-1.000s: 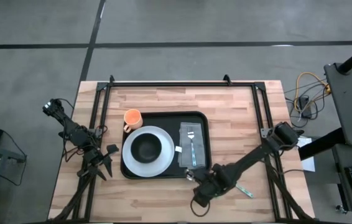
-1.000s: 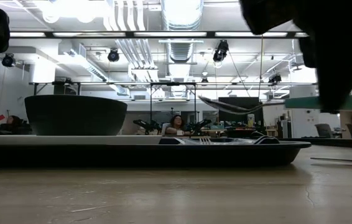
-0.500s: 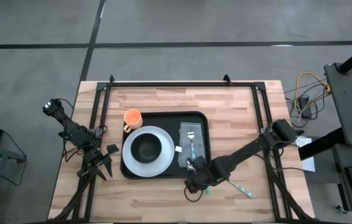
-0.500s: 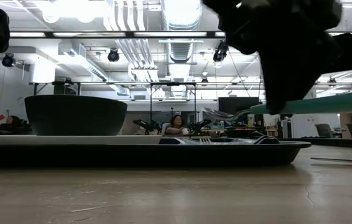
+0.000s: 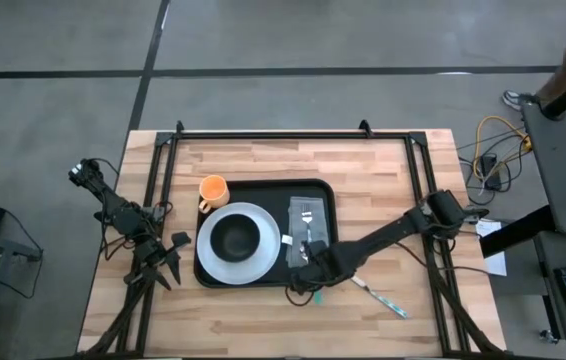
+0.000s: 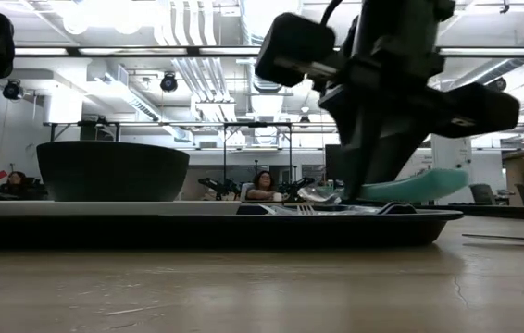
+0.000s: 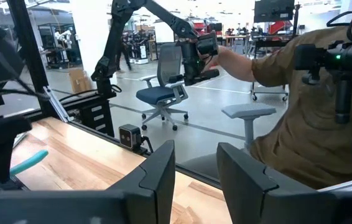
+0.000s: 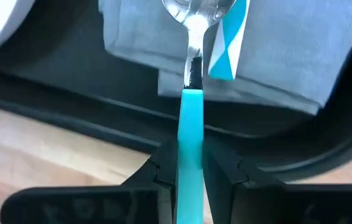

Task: Set up tray
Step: Put the green spoon on the gray napkin to the left of the white and blue fork

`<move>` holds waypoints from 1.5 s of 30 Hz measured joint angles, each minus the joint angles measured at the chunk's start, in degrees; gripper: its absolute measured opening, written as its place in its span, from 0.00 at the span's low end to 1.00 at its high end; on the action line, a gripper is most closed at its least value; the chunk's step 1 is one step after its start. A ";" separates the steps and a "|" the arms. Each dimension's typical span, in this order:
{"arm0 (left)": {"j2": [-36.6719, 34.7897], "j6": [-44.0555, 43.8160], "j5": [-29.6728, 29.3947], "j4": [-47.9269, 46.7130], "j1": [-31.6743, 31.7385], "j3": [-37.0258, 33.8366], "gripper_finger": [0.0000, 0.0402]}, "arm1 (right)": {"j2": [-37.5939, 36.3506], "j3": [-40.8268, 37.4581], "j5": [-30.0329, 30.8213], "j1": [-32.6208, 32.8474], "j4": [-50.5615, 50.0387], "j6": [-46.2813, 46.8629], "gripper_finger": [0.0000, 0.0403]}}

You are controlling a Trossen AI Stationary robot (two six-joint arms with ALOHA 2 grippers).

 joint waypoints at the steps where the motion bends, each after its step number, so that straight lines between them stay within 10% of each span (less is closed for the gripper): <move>1: 0.00 0.00 0.02 0.00 -0.01 -0.02 0.25 | 0.14 0.00 -0.02 -0.48 0.13 0.29 0.09; 45: 0.00 0.00 0.00 0.00 0.00 -0.02 0.25 | 0.20 -0.98 4.78 -15.55 4.66 -9.59 0.09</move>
